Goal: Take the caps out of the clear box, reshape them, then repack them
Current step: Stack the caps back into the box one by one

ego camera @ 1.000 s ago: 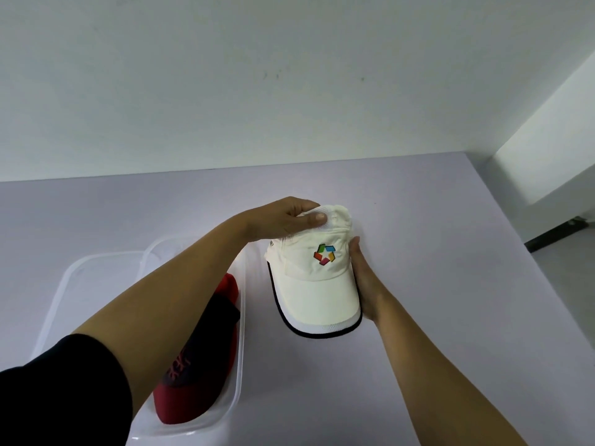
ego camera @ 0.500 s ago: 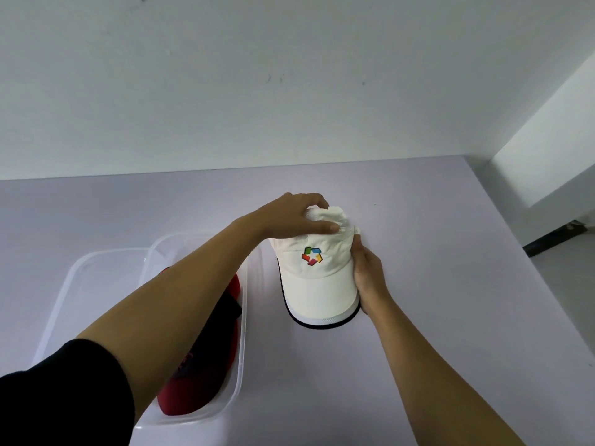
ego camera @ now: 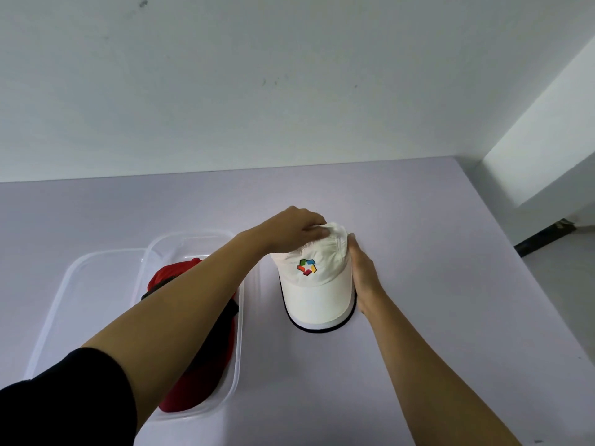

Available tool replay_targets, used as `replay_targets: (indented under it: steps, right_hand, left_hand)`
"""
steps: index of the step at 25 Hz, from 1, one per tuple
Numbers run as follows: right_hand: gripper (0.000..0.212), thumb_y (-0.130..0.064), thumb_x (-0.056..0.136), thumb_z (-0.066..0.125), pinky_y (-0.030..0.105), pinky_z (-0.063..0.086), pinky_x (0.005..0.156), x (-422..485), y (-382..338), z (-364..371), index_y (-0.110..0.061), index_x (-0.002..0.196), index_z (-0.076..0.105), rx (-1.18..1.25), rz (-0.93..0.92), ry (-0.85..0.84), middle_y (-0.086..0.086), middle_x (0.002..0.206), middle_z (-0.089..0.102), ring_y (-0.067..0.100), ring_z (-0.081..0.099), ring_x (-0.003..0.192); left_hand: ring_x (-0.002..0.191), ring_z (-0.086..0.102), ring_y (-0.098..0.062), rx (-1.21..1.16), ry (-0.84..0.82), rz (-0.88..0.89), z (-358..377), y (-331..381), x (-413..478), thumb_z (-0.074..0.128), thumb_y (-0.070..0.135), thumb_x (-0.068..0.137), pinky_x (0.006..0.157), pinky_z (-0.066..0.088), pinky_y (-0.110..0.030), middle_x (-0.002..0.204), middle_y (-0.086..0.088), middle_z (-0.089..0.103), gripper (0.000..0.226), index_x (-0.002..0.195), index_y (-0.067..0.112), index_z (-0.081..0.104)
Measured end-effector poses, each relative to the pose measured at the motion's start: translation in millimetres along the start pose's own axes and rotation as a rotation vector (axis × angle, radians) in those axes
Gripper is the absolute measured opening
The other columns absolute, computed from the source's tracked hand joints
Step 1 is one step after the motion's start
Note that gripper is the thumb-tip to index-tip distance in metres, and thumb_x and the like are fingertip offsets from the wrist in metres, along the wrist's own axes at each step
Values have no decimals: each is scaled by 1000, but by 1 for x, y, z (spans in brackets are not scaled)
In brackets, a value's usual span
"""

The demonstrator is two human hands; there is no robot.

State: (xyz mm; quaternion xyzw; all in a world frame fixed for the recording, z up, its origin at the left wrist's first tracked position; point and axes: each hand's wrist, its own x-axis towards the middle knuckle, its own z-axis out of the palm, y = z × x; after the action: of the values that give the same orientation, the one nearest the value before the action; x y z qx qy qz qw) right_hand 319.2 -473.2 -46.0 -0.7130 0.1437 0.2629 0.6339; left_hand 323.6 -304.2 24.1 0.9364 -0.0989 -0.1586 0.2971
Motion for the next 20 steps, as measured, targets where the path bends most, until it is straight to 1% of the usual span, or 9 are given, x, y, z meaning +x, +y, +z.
replay_targets:
  steps: [2,5,8,10,12,14,16,18,20]
  right_hand:
    - [52,-66,87,35,39,51,89,-3,-2,2,-27,99,67,29,-3,54,0,104,68,19,62,97]
    - [37,-46,90,45,32,51,73,-5,-5,5,-18,77,65,120,-8,170,-1,85,67,17,61,81]
    - [30,-29,89,39,28,43,61,-5,-5,5,-9,77,57,159,23,229,6,79,60,20,55,72]
    - [31,-29,90,36,27,44,60,-6,-6,3,-10,76,57,112,43,185,6,77,60,21,55,72]
    - [35,-32,94,35,26,44,58,-9,-11,1,-13,76,59,37,55,128,4,77,61,19,56,71]
    - [38,-39,94,37,30,48,67,-10,-11,-3,-15,79,62,42,88,86,7,84,65,20,58,77]
    - [41,-47,92,39,39,51,85,-10,-10,-7,-16,84,65,61,130,63,12,98,68,26,62,89]
    - [43,-48,91,43,40,51,89,-10,-8,-7,-14,86,67,93,158,32,16,102,69,28,63,91]
    - [42,-45,92,45,35,53,77,-16,-10,-6,-12,83,68,166,187,-3,15,91,72,26,64,82]
  left_hand:
    - [78,49,-14,-13,20,-18,4,3,0,44,38,97,61,35,-20,81,3,56,29,99,14,61]
    - [64,40,-16,37,71,-50,3,8,0,41,37,98,55,28,-25,60,2,43,40,67,13,44]
    - [53,32,-11,-66,60,-64,1,14,-3,40,39,98,52,26,-25,54,3,34,48,57,15,30]
    - [47,32,-7,-252,7,-36,0,19,-11,42,42,97,51,29,-21,52,7,34,48,55,18,34]
    - [51,40,-8,-415,-6,-17,-4,21,-20,43,47,95,57,36,-19,55,8,42,48,59,17,48]
    - [63,53,-9,-497,51,-45,-10,14,-30,40,51,94,69,43,-21,67,7,58,48,80,15,68]
    - [75,60,-7,-584,79,-47,-10,-1,-39,44,52,92,72,47,-21,83,4,66,43,103,19,69]
    - [79,58,-15,-714,75,-29,-1,-16,-48,54,50,85,68,44,-26,89,-1,65,42,100,13,67]
    - [76,49,-22,-868,127,-14,13,-26,-55,57,48,82,63,37,-29,81,-5,55,41,87,7,64]
